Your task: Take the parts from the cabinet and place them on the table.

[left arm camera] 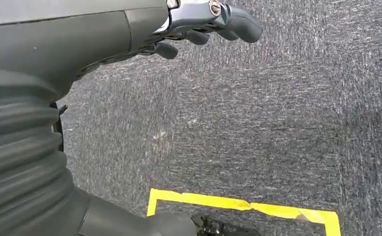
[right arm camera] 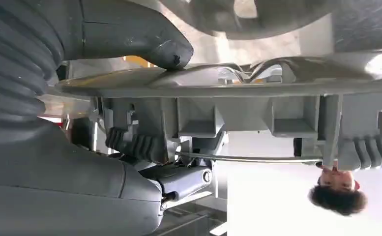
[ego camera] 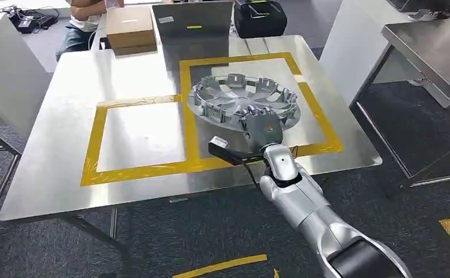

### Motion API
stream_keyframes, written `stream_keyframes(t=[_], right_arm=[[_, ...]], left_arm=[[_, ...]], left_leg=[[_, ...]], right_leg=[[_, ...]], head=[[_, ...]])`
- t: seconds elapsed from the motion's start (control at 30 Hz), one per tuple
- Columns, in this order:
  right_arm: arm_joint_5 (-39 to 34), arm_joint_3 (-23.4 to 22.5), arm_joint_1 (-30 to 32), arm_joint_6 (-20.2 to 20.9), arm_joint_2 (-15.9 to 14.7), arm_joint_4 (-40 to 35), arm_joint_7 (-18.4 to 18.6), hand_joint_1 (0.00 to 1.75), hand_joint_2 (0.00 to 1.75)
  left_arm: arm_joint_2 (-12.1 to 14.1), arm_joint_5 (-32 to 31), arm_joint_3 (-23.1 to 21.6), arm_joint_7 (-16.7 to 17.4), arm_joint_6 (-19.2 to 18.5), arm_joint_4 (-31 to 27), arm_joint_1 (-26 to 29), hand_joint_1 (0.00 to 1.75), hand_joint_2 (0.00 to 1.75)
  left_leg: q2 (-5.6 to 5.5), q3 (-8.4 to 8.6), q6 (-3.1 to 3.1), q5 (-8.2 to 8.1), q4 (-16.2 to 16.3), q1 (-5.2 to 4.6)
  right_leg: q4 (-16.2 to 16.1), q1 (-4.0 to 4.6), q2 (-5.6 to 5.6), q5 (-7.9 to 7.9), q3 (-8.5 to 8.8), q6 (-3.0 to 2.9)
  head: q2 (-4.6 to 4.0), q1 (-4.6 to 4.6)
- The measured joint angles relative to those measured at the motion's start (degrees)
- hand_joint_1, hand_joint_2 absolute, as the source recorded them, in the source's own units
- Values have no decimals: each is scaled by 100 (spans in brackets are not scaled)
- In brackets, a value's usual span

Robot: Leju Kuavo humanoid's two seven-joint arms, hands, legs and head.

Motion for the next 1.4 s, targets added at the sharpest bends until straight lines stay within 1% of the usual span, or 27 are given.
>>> stream_keyframes(t=[0.03,0.07,0.27,0.3,0.37,0.5,0.67,0.97,1.0,1.1,1.17,1.2,1.23,1.27,1.3,1.33,1.37,1.4], right_arm=[[9,0,-12,0,5,11,-2,175,175],[15,0,-19,0,7,17,-2,0,0],[50,0,-101,13,11,41,-11,0,0],[50,0,-104,17,9,46,-9,0,0],[50,0,-108,17,9,46,6,0,0],[46,0,-108,-2,9,48,7,0,0],[28,-2,-106,-28,9,48,-31,0,0],[24,-4,-108,-63,9,48,-44,0,0],[24,-4,-108,-68,9,48,-44,0,0],[48,-4,-108,-107,9,48,-66,0,0],[50,-4,-107,-142,13,48,-158,0,0],[59,-4,-111,-170,22,46,-190,0,0],[68,-4,-112,-186,24,46,-195,0,0],[77,-4,-118,-192,24,48,-199,0,0],[94,-4,-139,-192,31,48,-201,0,0],[103,-4,-147,-186,33,48,-199,0,0],[109,-4,-141,-173,33,50,-199,0,0],[111,-4,-138,-162,35,57,-199,0,0]], left_arm=[[0,2,2,0,0,0,0,0,175],[-2,2,2,0,0,0,-1,0,175],[-20,-74,0,144,-58,7,0,0,175],[-20,-55,0,177,-130,7,-3,0,0],[-15,-7,2,273,-251,7,-2,0,0],[-4,24,2,395,-275,4,-11,0,0],[7,109,11,452,-332,4,-13,0,0],[13,138,20,459,-345,4,-18,0,0],[18,138,20,470,-345,2,-19,0,0],[24,140,24,472,-387,2,-24,0,0],[26,164,26,439,-398,2,-30,0,0],[28,166,31,419,-398,2,-36,0,0],[20,171,37,402,-398,2,-39,0,0],[20,173,44,384,-380,0,-44,0,0],[15,173,48,352,-363,-4,-55,0,0],[13,175,52,334,-365,-2,-59,0,0],[13,177,54,317,-380,-2,-59,0,0],[15,179,59,293,-391,-2,-59,0,0]], left_leg=[[1,0,0,0,0,0],[0,0,0,0,0,0],[1,5,0,0,0,1],[1,5,0,0,0,1],[2,6,0,0,0,1],[2,8,0,1,0,1],[2,8,0,0,0,1],[2,11,1,-3,4,-1],[2,8,18,-18,21,-27],[2,9,39,-35,28,-35],[2,12,58,-21,35,-47],[5,16,77,-8,14,-36],[25,48,120,30,-68,16],[35,62,130,42,-97,15],[45,57,151,53,-100,20],[52,46,152,54,-98,19],[62,39,151,56,-97,19],[69,24,143,67,-92,20]], right_leg=[[0,0,0,0,0,0],[0,0,0,0,0,0],[-1,0,1,0,2,0],[-1,0,1,0,2,0],[-1,0,2,0,4,0],[-1,0,2,0,4,0],[-1,0,2,0,2,0],[-5,-1,3,0,7,1],[-14,-33,2,3,16,17],[-15,-39,3,-10,20,38],[-22,-56,5,12,33,73],[-33,-52,9,21,35,91],[-12,-38,15,-23,35,105],[107,-46,8,-136,-3,120],[443,-52,9,-377,-153,131],[953,-65,8,-659,-377,144],[1397,-70,7,-854,-571,152],[1737,-75,7,-947,-718,161]], head=[[0,0],[0,0],[0,-2],[0,0],[0,0],[0,0],[0,0],[0,0],[0,-2],[0,0],[0,-2],[0,-2],[0,-2],[0,13],[0,39],[0,41],[0,42],[0,42]])
